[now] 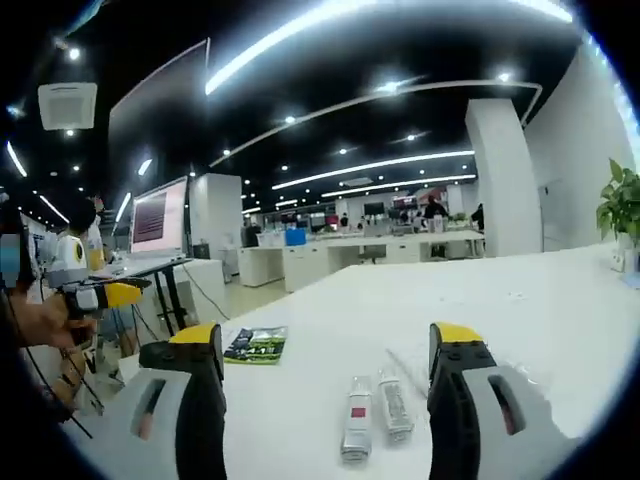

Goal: Arrange the skincare products in the storage area until every visible bottle or jar stands upright without overlapping.

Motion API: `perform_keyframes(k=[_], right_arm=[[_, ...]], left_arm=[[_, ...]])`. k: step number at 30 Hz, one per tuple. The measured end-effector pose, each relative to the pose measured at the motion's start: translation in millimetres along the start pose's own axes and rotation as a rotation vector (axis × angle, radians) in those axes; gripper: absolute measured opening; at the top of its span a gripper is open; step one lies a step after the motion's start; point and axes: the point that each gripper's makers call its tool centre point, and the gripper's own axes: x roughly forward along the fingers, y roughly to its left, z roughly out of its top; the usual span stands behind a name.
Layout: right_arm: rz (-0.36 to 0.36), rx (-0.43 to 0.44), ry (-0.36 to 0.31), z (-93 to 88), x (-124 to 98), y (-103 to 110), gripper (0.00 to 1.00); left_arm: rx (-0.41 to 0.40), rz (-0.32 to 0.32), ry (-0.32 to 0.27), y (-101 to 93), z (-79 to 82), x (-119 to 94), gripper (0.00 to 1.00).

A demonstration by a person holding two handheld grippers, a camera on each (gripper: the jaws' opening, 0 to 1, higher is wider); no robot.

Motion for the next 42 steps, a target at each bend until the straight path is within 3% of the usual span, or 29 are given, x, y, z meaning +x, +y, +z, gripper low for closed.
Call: perform_keyframes(k=[5, 42], right_arm=[[0.006, 0.007, -0.004, 1.8, 5, 2, 0.80], [0.015, 0.002, 0.005, 2.1, 10, 2, 0.80]], left_arm=[[0.008, 0.014, 0.003, 4.2, -0.4, -2, 0.92], [0.013, 0.039, 0.000, 18.5, -0.4, -7, 0.94]])
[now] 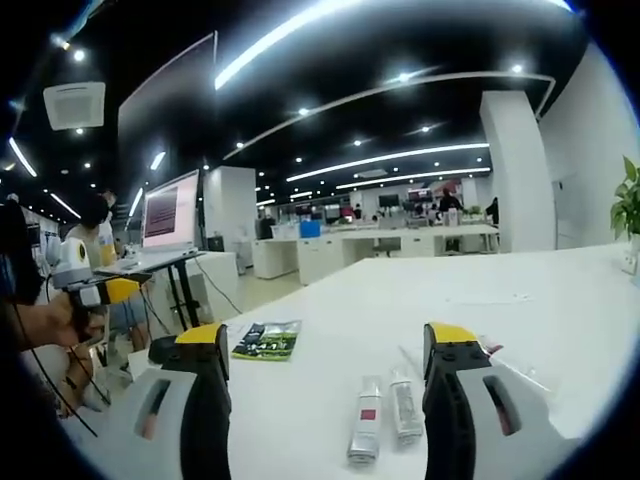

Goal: Arrange the skincare products in the storage area until every visible bottle or jar stands upright without overlapping.

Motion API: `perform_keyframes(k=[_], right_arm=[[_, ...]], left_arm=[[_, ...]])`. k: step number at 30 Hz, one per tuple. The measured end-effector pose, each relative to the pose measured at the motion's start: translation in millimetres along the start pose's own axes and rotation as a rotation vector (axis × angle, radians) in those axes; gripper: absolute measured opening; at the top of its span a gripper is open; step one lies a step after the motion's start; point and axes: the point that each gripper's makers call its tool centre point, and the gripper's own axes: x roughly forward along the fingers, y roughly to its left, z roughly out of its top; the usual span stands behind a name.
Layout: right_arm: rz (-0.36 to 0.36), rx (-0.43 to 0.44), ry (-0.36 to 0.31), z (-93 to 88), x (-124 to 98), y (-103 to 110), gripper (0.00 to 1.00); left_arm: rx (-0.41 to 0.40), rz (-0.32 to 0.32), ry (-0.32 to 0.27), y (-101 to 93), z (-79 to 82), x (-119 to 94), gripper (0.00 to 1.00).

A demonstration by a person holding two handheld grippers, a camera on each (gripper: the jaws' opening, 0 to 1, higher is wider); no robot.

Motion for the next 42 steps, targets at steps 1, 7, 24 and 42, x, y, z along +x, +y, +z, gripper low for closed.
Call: perform_keyframes(k=[1, 7, 24, 42], right_arm=[[0.000, 0.000, -0.001, 0.0, 0, 0, 0.80], [-0.046, -0.002, -0.024, 2.1, -4, -4, 0.82], [-0.034, 0.026, 0.006, -7.7, -3, -6, 0.80], [-0.086, 0.054, 0.042, -21.5, -13, -21, 0.78]], left_arm=[[0.000, 0.000, 0.000, 0.0, -0.1, 0, 0.94], [0.002, 0.002, 0.004, 0.4, -1.0, 0, 0.94], [0.016, 0.002, 0.016, -0.7, -2.8, 3, 0.94], [0.028, -0.033, 0.058, -7.1, -15.4, 6, 0.92]])
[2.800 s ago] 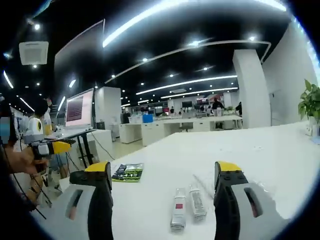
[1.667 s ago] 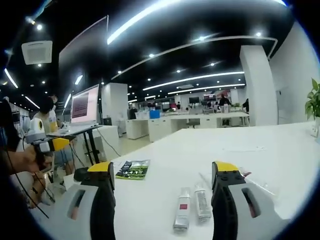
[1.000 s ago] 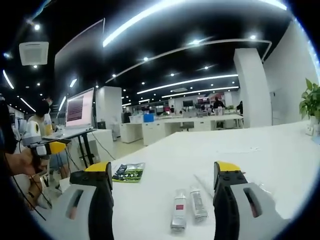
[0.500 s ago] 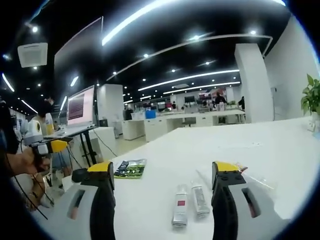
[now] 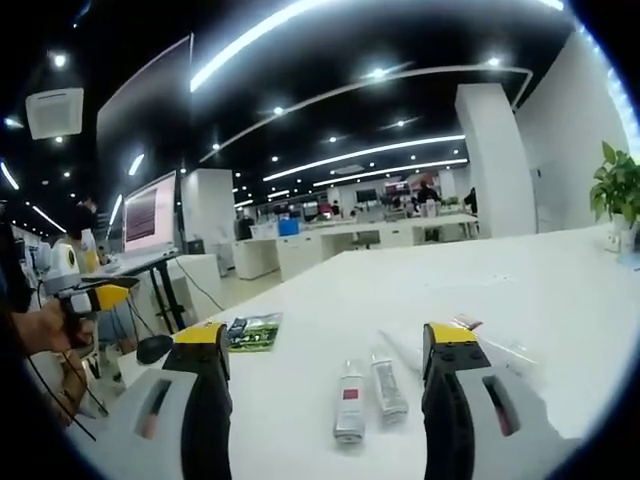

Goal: Arrange the skincare products in the storage area until every visible bottle or jar stands upright without overlapping.

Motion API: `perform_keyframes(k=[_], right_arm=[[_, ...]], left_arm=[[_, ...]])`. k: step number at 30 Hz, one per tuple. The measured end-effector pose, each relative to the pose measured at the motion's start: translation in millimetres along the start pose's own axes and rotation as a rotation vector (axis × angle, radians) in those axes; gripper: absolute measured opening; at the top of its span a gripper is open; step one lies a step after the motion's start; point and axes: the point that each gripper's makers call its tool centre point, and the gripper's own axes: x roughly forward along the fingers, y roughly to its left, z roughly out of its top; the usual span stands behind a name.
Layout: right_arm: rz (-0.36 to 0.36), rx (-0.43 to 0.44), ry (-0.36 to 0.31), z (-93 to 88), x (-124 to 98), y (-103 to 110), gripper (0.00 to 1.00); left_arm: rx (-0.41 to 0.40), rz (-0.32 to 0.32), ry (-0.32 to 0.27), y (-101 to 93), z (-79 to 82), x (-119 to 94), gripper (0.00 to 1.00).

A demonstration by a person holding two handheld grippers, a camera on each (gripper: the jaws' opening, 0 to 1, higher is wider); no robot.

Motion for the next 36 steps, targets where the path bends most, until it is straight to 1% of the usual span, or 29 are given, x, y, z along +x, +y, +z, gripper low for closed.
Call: perform_keyframes(k=[3, 8, 11, 12, 14, 15, 16, 18, 19, 22, 24, 25, 26, 27, 29, 30, 32, 33, 35, 36], right_arm=[[-0.008, -0.008, 0.010, -0.7, 1, -4, 0.78], [-0.028, -0.004, 0.016, 1.1, 3, -18, 0.77], [-0.032, -0.005, 0.033, 0.4, 6, -26, 0.75], [-0.032, -0.008, 0.055, -1.7, 8, -29, 0.74], [-0.021, -0.007, 0.077, -4.1, 11, -34, 0.71], [-0.023, -0.006, 0.100, -7.2, 15, -42, 0.70], [-0.024, -0.010, 0.107, -8.1, 16, -44, 0.69], [-0.030, -0.039, 0.188, -17.0, 22, -58, 0.67], [-0.018, -0.043, 0.231, -20.6, 26, -62, 0.65], [0.011, -0.040, 0.278, -21.9, 40, -74, 0.61], [0.017, -0.054, 0.317, -22.7, 51, -83, 0.58], [0.020, -0.053, 0.314, -21.5, 54, -85, 0.54], [0.049, -0.040, 0.356, -25.3, 63, -87, 0.52], [0.050, -0.037, 0.358, -25.2, 66, -89, 0.51], [0.060, 0.027, 0.365, -25.6, 78, -92, 0.51], [0.068, 0.032, 0.376, -27.2, 80, -92, 0.48], [0.066, 0.019, 0.412, -33.5, 91, -100, 0.47], [0.071, -0.027, 0.451, -39.8, 94, -104, 0.47], [0.073, -0.034, 0.475, -44.5, 98, -105, 0.47], [0.082, -0.024, 0.488, -47.7, 102, -105, 0.47]], left_arm=[[-0.005, -0.006, 0.005, -1.7, -1.8, 1, 0.92], [0.000, -0.020, 0.017, -5.3, -4.5, 4, 0.92], [-0.002, -0.025, 0.019, -6.1, -5.6, 5, 0.92], [-0.003, -0.026, 0.022, -6.2, -7.0, 5, 0.92], [-0.007, -0.026, 0.024, -6.1, -8.2, 6, 0.92], [-0.010, -0.025, 0.026, -6.3, -8.8, 7, 0.92], [-0.010, -0.025, 0.026, -6.5, -8.9, 7, 0.92], [-0.006, -0.034, 0.026, -9.3, -8.7, 9, 0.92], [-0.004, -0.037, 0.026, -10.4, -8.5, 10, 0.92], [-0.007, -0.042, 0.024, -12.2, -8.2, 11, 0.92], [-0.008, -0.043, 0.025, -13.5, -8.2, 11, 0.92], [-0.007, -0.044, 0.023, -14.1, -7.9, 11, 0.92], [-0.006, -0.045, 0.022, -15.1, -7.5, 10, 0.92], [-0.006, -0.045, 0.022, -15.4, -7.5, 10, 0.92], [-0.005, -0.043, 0.025, -15.3, -8.0, 8, 0.92], [-0.004, -0.042, 0.024, -15.2, -8.2, 7, 0.92], [-0.007, -0.037, 0.025, -14.5, -9.2, 4, 0.92], [-0.012, -0.034, 0.025, -14.5, -10.1, 3, 0.92], [-0.015, -0.029, 0.028, -14.6, -11.5, 1, 0.92], [-0.016, -0.028, 0.029, -14.7, -12.0, 1, 0.92]])
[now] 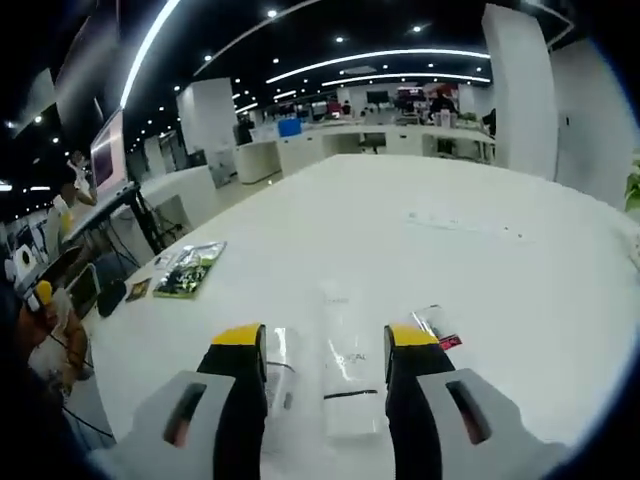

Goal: Arrange the skincare products in the storage area until every visible bottle or jar stands upright without overlapping.

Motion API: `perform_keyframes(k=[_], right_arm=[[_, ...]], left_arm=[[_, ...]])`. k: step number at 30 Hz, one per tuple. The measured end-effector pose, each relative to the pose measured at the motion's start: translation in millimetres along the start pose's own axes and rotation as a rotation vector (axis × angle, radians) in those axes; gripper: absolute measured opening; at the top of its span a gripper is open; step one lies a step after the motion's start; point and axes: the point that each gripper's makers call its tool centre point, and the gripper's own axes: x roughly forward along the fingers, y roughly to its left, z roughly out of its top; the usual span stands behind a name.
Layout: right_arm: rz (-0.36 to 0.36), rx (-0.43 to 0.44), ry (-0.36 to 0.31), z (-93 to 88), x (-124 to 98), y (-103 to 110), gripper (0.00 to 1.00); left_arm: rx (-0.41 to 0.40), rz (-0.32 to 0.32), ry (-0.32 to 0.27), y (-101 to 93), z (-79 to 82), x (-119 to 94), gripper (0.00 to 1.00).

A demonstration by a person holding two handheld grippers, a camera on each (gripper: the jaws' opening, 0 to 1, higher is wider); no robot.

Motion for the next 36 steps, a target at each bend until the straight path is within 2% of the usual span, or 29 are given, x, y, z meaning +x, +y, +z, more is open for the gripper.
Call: perform_keyframes(k=[4, 9, 10, 13, 22, 28, 30, 32, 36], right_arm=[[0.000, -0.042, 0.083, -6.9, 17, -13, 0.44], [0.018, -0.033, 0.145, -14.1, 29, -19, 0.40], [0.019, -0.047, 0.182, -18.6, 34, -22, 0.40], [0.031, -0.066, 0.224, -22.6, 40, -25, 0.40], [0.044, -0.121, 0.309, -25.3, 56, -31, 0.36], [0.075, -0.109, 0.352, -28.7, 65, -26, 0.37], [0.099, -0.109, 0.404, -37.7, 66, -22, 0.35], [0.118, -0.108, 0.404, -37.7, 66, -18, 0.32], [0.114, -0.090, 0.415, -39.9, 67, -19, 0.32]], left_arm=[[0.001, -0.005, 0.010, -1.6, -2.1, -1, 0.92], [0.003, -0.006, 0.008, -1.6, -0.5, -1, 0.91], [0.004, -0.004, 0.007, -1.3, 0.0, -1, 0.91], [0.001, 0.003, 0.004, -0.7, 0.6, -2, 0.91], [0.008, 0.009, 0.025, 0.4, -4.5, -3, 0.91], [0.008, 0.019, 0.016, 3.8, -1.0, -2, 0.91], [0.008, 0.023, 0.020, 4.8, -2.5, -3, 0.91], [0.009, 0.025, 0.024, 5.4, -4.1, -3, 0.91], [0.004, 0.027, 0.029, 6.2, -7.0, -4, 0.90]])
